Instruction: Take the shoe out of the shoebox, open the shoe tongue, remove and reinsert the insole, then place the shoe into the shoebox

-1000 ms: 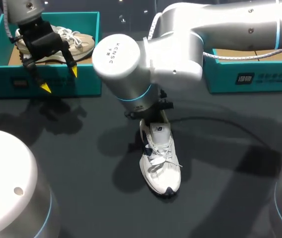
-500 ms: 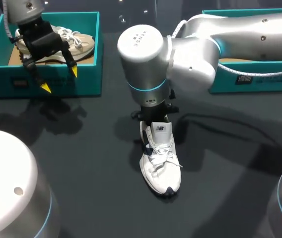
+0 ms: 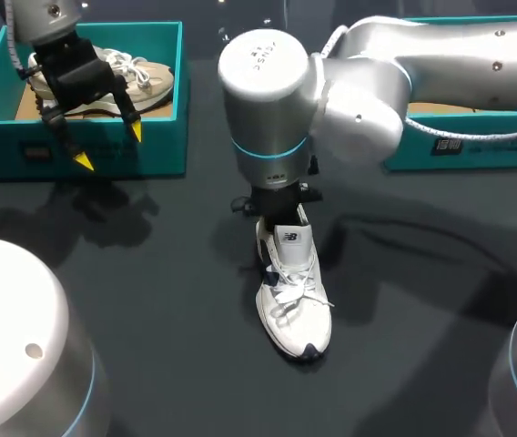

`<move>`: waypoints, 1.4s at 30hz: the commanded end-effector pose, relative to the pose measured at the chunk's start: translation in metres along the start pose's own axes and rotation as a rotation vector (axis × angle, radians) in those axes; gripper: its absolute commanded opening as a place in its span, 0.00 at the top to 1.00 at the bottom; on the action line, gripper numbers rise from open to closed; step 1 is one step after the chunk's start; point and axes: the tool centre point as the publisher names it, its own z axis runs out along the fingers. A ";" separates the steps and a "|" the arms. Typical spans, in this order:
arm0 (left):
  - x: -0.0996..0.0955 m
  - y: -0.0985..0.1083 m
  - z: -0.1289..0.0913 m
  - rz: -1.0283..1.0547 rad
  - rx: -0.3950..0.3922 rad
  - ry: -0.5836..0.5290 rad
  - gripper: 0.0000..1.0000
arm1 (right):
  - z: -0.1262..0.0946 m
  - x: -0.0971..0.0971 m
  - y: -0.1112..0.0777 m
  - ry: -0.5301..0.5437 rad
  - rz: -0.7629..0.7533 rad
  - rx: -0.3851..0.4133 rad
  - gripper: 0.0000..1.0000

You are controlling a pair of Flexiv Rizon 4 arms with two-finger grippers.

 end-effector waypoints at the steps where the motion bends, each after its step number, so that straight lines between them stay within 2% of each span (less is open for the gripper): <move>1: 0.000 0.000 0.000 0.000 -0.002 0.001 0.00 | 0.002 -0.005 0.011 0.048 -0.005 0.071 1.00; 7: 0.000 0.000 0.000 0.000 -0.002 0.001 0.00 | -0.001 0.000 0.008 0.054 0.006 0.120 1.00; 13: 0.000 0.000 0.000 0.000 -0.002 0.001 0.00 | -0.016 0.004 0.000 0.046 0.021 0.135 1.00; 19: 0.000 0.000 0.000 0.000 -0.002 0.001 0.00 | -0.024 0.005 -0.005 0.048 0.017 0.170 0.89; 25: 0.000 0.000 0.000 0.000 -0.002 0.001 0.00 | -0.025 0.000 -0.007 0.056 -0.002 0.185 0.89; 29: 0.000 0.000 0.000 0.000 -0.002 0.001 0.00 | -0.028 -0.001 -0.009 0.070 -0.025 0.193 0.80; 31: 0.000 0.000 0.000 0.000 -0.002 0.001 0.00 | -0.030 -0.002 -0.011 0.062 -0.023 0.197 0.72; 38: 0.000 0.000 0.000 0.000 -0.002 0.001 0.00 | -0.031 -0.015 -0.016 0.060 -0.032 0.206 0.63; 42: 0.000 0.000 0.000 0.000 -0.002 0.001 0.00 | -0.028 -0.017 -0.019 0.067 -0.040 0.223 0.53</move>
